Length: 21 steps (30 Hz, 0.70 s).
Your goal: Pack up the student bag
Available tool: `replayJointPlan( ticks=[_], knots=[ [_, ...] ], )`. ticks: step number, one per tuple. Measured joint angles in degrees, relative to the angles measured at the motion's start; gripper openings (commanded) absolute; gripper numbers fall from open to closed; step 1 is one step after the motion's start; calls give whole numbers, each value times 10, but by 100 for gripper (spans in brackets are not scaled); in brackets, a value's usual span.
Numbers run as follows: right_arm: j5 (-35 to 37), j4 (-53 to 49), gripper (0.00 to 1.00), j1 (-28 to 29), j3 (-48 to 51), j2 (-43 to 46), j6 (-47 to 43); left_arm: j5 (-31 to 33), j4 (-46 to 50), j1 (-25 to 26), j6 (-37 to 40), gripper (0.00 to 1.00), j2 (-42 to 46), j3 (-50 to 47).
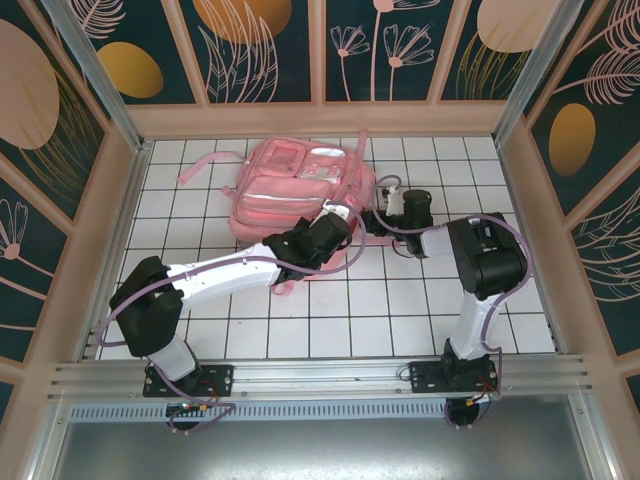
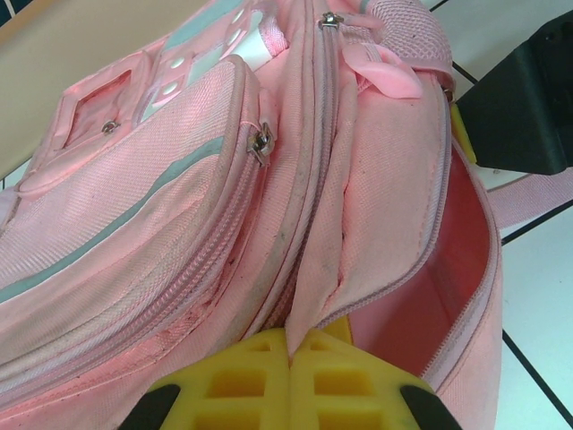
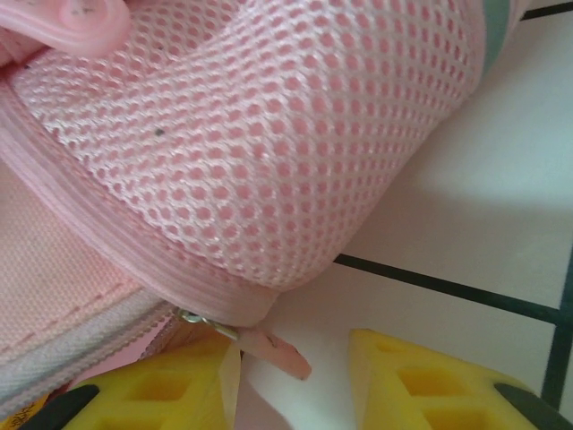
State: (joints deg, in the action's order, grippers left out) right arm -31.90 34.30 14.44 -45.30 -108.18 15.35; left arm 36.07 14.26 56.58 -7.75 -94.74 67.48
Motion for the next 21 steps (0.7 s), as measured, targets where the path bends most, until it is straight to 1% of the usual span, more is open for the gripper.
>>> replayJointPlan(
  ticks=[5,8,10,11,15,18,21],
  knots=[
    [-13,9,37,0,-4,-8,0,0,1,0,0,0,0,0],
    [-19,9,35,0,-10,-11,0,0,1,0,0,0,0,0],
    [-23,11,12,0,-12,-14,2,0,1,0,0,0,0,0],
    [-26,12,5,0,-12,-15,0,-1,1,0,0,0,0,0],
    [-39,15,7,2,-12,-15,0,-7,3,-1,0,0,0,0],
    [-40,14,0,2,-12,-15,0,-8,4,-1,0,0,0,0],
    [-38,12,0,2,-11,-12,0,-11,5,-2,-2,0,0,0]
  ],
)
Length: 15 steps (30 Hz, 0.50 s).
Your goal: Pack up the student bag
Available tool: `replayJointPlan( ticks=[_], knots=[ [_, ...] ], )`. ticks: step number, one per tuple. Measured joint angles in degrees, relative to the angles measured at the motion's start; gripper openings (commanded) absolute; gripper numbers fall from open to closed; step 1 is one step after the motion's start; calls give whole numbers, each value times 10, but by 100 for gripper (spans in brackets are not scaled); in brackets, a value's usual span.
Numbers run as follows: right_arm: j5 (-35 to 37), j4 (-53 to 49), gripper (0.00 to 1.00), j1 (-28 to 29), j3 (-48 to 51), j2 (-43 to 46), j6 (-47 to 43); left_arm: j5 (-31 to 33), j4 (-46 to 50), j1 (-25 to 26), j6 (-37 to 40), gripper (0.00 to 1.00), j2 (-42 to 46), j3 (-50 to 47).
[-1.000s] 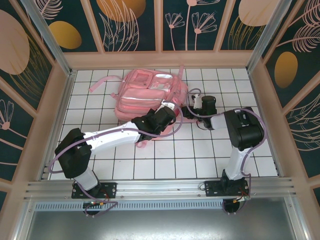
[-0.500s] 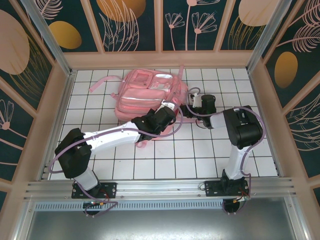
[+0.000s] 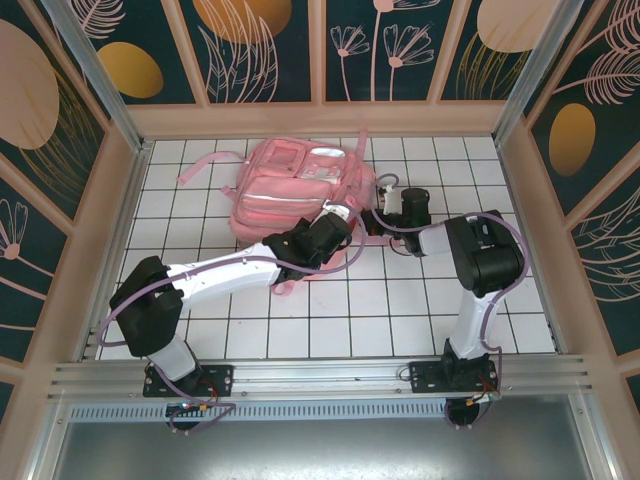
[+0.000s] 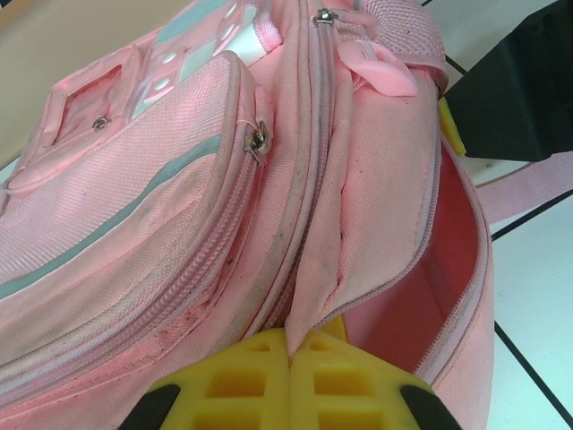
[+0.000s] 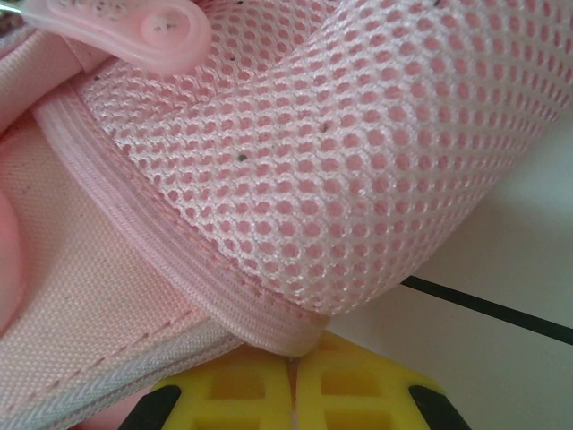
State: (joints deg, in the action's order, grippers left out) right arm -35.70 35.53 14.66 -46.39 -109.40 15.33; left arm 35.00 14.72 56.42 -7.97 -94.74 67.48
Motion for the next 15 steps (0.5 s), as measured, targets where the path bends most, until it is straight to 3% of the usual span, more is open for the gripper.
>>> replayJointPlan(
  ticks=[5,15],
  knots=[
    [23,-31,0,2,7,26,-2,-14,0,-2,-8,0,0,0],
    [137,-85,0,54,56,110,-36,-41,12,-2,-33,0,-4,16]
  ],
)
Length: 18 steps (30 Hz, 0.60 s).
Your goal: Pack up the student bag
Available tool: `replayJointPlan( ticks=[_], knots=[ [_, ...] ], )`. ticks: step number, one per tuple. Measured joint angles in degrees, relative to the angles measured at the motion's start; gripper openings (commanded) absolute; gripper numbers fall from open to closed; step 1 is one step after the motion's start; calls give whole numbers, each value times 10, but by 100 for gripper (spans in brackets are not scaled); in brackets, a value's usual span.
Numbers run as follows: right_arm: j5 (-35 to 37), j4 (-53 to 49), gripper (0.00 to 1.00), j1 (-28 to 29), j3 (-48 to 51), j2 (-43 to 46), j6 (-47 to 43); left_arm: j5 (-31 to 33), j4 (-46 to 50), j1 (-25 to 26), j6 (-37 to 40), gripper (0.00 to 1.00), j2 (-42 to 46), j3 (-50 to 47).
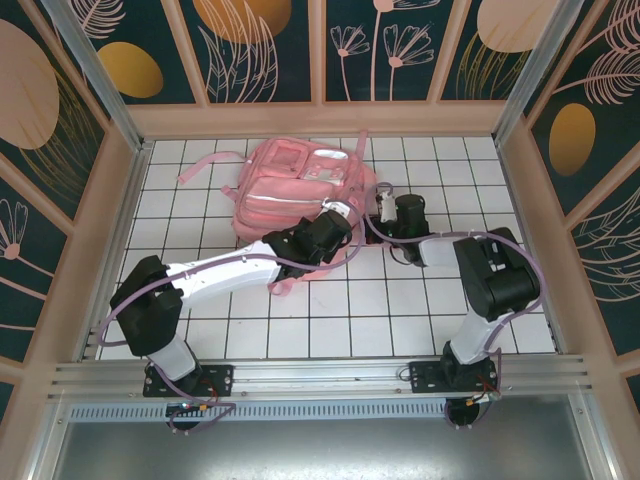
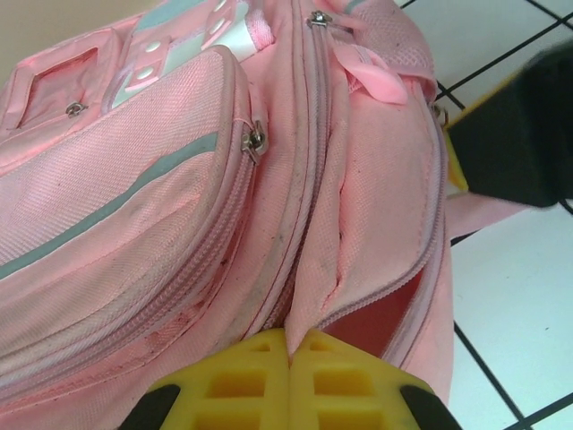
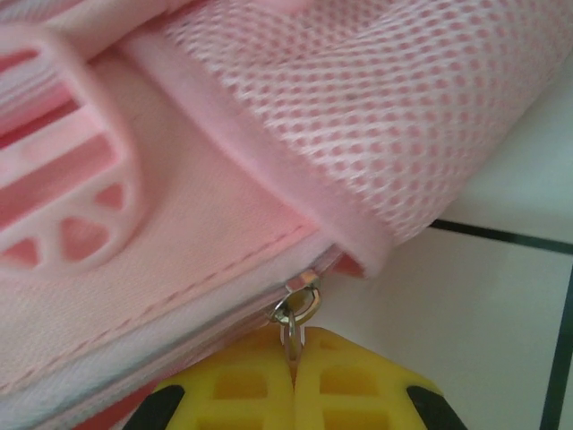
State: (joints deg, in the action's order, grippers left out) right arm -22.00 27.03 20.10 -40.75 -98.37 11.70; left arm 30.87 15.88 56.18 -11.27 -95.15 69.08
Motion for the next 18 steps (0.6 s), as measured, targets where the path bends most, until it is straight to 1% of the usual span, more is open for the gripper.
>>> replayJointPlan(
  ticks=[3,9,18],
  knots=[
    [16,-10,0,14,8,16,-7,-3,5,0,-6,0,-8,12],
    [23,-25,0,33,25,51,-9,-9,13,0,-13,0,-18,17],
    [5,-35,0,59,45,89,-8,-8,16,0,-15,0,-19,17]
  ],
)
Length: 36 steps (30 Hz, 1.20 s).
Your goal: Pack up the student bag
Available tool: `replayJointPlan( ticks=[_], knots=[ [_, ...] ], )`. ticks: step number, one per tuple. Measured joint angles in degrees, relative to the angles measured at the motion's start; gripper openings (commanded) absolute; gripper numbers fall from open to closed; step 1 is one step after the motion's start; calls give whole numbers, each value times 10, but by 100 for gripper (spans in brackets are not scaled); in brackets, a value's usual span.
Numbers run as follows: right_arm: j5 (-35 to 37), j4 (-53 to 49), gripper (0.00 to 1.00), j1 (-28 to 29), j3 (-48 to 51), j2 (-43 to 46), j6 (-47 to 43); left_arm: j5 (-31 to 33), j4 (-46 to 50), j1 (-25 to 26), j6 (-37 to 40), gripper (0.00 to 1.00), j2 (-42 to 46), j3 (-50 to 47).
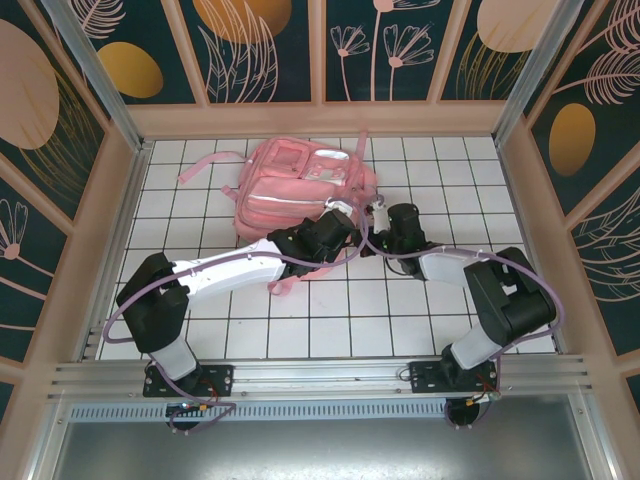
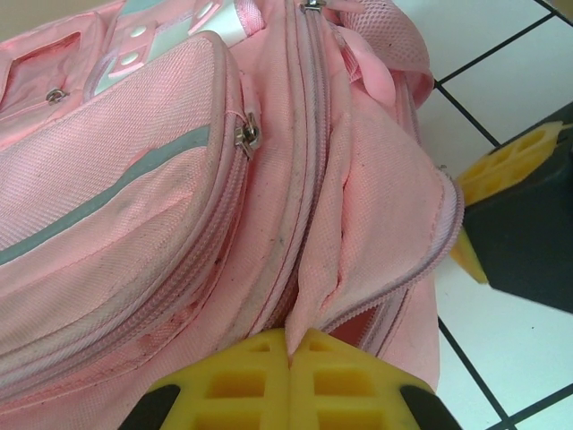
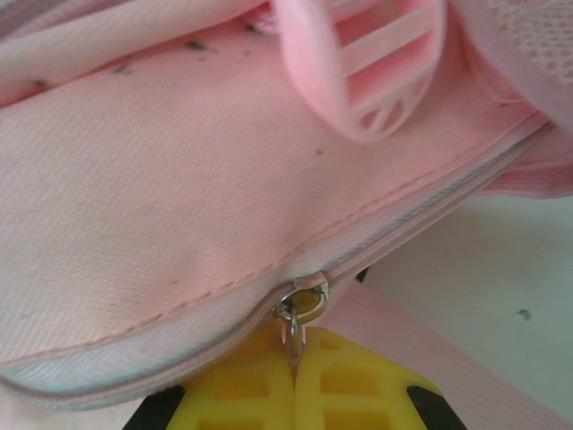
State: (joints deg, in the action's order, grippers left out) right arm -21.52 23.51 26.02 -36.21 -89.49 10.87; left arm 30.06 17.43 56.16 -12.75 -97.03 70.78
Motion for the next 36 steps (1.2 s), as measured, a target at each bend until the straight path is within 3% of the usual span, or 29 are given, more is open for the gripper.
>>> replayJointPlan(
  ticks=[9,10,11,12,16,19,21,24,27,30,32,36],
  knots=[
    [-23,29,2,41,30,22,31,2,6,0,-7,1,0,0],
    [-24,33,8,43,32,23,34,2,7,0,-9,10,0,0],
    [-24,36,23,43,34,23,38,2,7,0,-11,21,0,0],
    [-26,37,35,43,35,23,43,2,7,0,-14,25,0,0],
    [-60,46,46,47,50,39,53,-3,-1,2,-30,39,14,-10],
    [-72,64,56,26,73,65,71,1,-11,1,-52,39,47,-31],
    [-70,76,57,3,96,94,82,3,-16,1,-72,40,75,-45],
    [-59,81,69,-20,122,138,99,5,-29,4,-102,36,111,-70],
    [-43,84,70,-28,136,174,110,4,-48,16,-133,33,134,-98],
    [-36,95,83,-45,140,188,127,3,-68,34,-160,28,137,-124],
    [-37,108,99,-63,142,189,146,4,-79,50,-180,27,129,-136],
    [-36,118,99,-86,143,189,172,10,-115,81,-228,28,88,-138]
  ],
)
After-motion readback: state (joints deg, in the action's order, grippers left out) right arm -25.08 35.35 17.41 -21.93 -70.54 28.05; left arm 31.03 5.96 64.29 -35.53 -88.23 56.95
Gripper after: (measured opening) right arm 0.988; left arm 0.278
